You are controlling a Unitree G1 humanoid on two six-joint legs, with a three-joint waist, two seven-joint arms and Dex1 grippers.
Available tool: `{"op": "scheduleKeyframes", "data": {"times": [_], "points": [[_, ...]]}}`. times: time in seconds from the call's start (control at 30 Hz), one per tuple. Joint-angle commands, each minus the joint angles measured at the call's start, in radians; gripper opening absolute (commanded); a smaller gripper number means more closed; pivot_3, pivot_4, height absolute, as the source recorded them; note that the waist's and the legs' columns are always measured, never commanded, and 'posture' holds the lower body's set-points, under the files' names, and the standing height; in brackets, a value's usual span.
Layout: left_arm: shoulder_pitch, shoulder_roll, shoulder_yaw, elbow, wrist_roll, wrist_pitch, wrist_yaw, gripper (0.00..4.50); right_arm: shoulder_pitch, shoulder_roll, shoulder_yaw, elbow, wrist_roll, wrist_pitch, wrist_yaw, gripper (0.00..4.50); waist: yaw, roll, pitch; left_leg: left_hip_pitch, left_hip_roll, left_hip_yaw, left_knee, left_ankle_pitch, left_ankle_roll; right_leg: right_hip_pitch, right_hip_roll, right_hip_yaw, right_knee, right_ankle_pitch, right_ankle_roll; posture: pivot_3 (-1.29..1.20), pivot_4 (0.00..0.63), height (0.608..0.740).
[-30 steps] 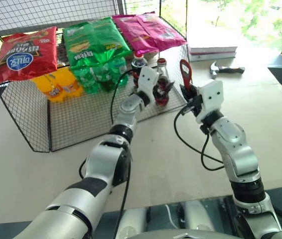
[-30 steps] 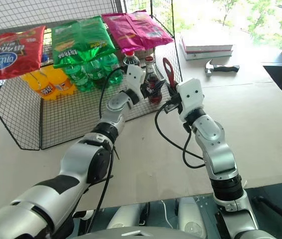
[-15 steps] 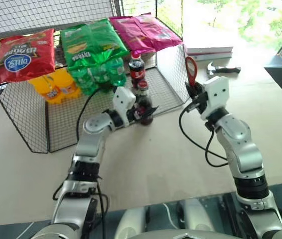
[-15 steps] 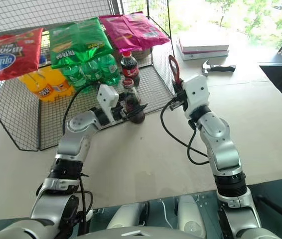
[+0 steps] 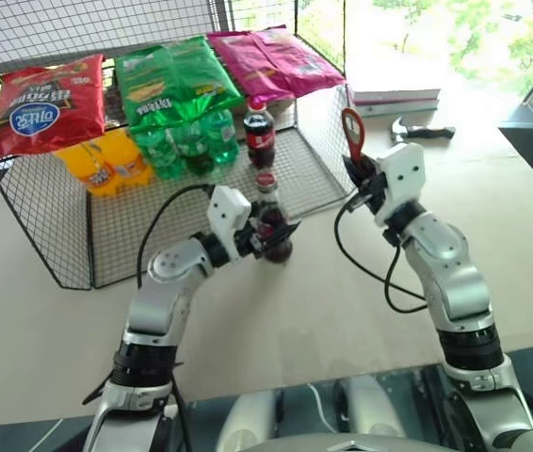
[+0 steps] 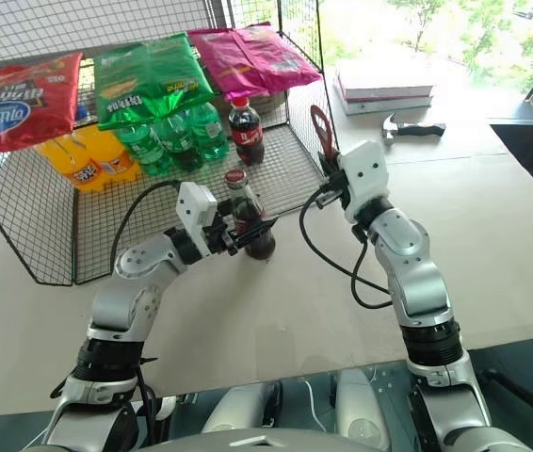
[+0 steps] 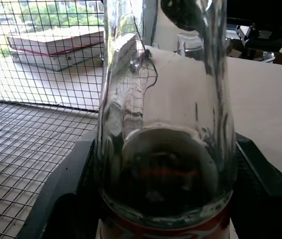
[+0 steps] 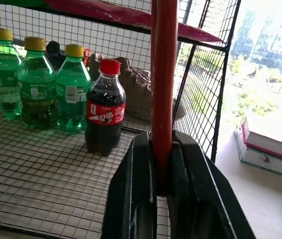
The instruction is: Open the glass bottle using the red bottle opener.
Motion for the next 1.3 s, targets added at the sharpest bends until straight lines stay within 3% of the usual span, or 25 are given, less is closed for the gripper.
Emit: {"op": "scheduleKeyframes", "data": {"times": [0.03,0.3,0.93,1.3], "points": [[0.002,-0.003,0.007,-0.063,-0.031,-0.042,-0.005,4.40,-0.020,0.001,-0.003,-0.025,0.003,-0.030,0.008,0.00,0.000,0.000,0.000,0.000,0.000,0.000,0.000,0.000,0.000,0.000,0.000,0.000,0.000,0.000,0.000,0.00,0.150,0.740],[-0.006,-0.023,0.032,-0.071,-0.095,-0.062,0.003,4.48,-0.018,0.001,0.006,-0.020,-0.001,-0.032,0.020,0.00,0.000,0.000,0.000,0.000,0.000,0.000,0.000,0.000,0.000,0.000,0.000,0.000,0.000,0.000,0.000,0.00,0.150,0.740],[-0.010,-0.064,-0.010,0.067,-0.014,-0.268,-0.002,4.48,-0.008,-0.006,0.079,-0.029,-0.027,-0.037,0.070,0.00,0.001,0.000,0.000,0.000,0.000,0.000,0.000,0.000,0.000,0.000,0.000,0.000,0.000,0.000,0.000,0.00,0.150,0.740],[-0.014,-0.082,0.001,0.077,-0.042,-0.288,-0.008,4.48,-0.018,-0.004,0.086,-0.015,-0.036,-0.043,0.085,0.00,0.001,0.000,0.000,0.001,0.000,0.000,0.000,0.000,0.000,0.000,0.000,0.000,0.000,0.000,0.000,0.00,0.150,0.740]]}}
